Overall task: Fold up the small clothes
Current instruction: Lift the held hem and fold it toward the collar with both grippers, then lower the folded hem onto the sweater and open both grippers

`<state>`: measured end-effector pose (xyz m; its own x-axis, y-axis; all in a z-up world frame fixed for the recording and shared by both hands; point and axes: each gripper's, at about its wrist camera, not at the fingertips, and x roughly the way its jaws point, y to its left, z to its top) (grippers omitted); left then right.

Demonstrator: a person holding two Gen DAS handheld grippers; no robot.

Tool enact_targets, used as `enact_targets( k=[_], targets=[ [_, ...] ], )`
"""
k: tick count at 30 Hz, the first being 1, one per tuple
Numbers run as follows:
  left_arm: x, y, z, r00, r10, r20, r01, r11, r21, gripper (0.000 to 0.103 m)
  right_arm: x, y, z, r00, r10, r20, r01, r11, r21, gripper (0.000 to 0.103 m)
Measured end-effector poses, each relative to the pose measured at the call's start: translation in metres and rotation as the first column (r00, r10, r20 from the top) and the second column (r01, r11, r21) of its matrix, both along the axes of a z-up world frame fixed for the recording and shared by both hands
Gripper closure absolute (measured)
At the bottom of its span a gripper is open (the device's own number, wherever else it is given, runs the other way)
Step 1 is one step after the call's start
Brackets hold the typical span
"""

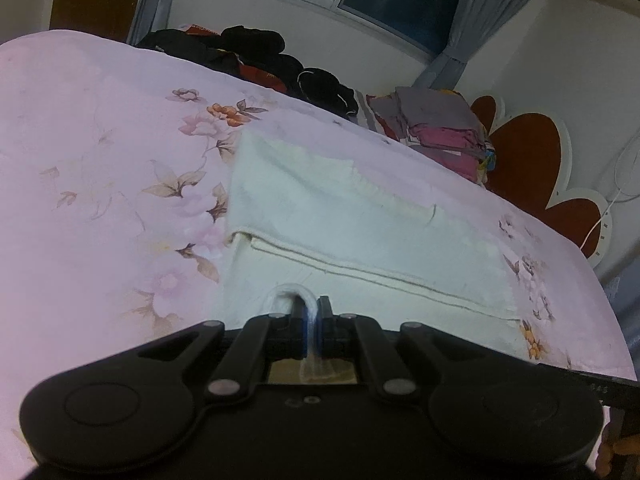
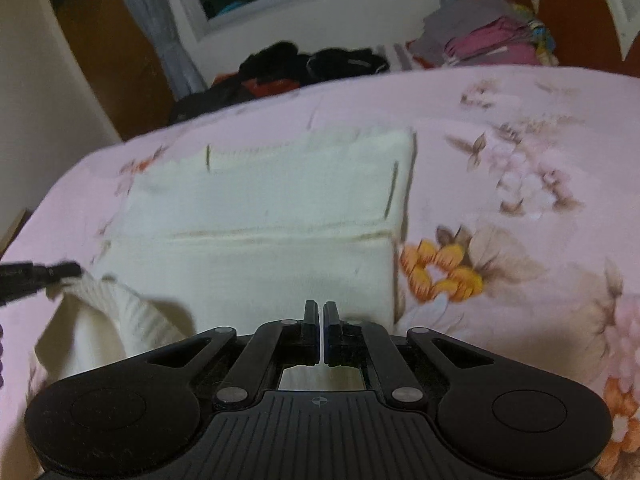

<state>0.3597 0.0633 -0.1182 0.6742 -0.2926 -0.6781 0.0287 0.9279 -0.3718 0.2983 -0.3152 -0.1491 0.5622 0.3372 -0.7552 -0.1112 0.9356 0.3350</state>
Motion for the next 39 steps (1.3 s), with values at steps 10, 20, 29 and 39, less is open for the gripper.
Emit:
enact_targets(
  k=[10,20,29,39],
  targets=[
    [-0.009,0.008,-0.003,1.000,0.003,-0.021,-0.003,1.000,-0.007,0.099,-0.015,0.002,0.000,0.999,0.000,0.041,0.001,1.000,-0.017,0.038],
    [-0.013,0.008,-0.005,1.000,0.005,-0.027,-0.005,1.000,-0.014,0.099,-0.012,0.015,-0.016,0.998,0.052,-0.025,-0.054,0.994,-0.094,0.093],
    [0.006,0.006,0.014,0.999,0.031,0.035,-0.029,0.998,-0.052,0.099,-0.003,0.007,0.024,0.988,-0.007,0.157,0.022,0.995,-0.093,0.099],
    [0.077,-0.005,0.030,0.988,0.108,0.114,-0.102,0.993,-0.057,0.099,0.084,-0.003,0.036,0.966,-0.081,0.244,0.099,0.993,-0.063,0.099]
  ],
)
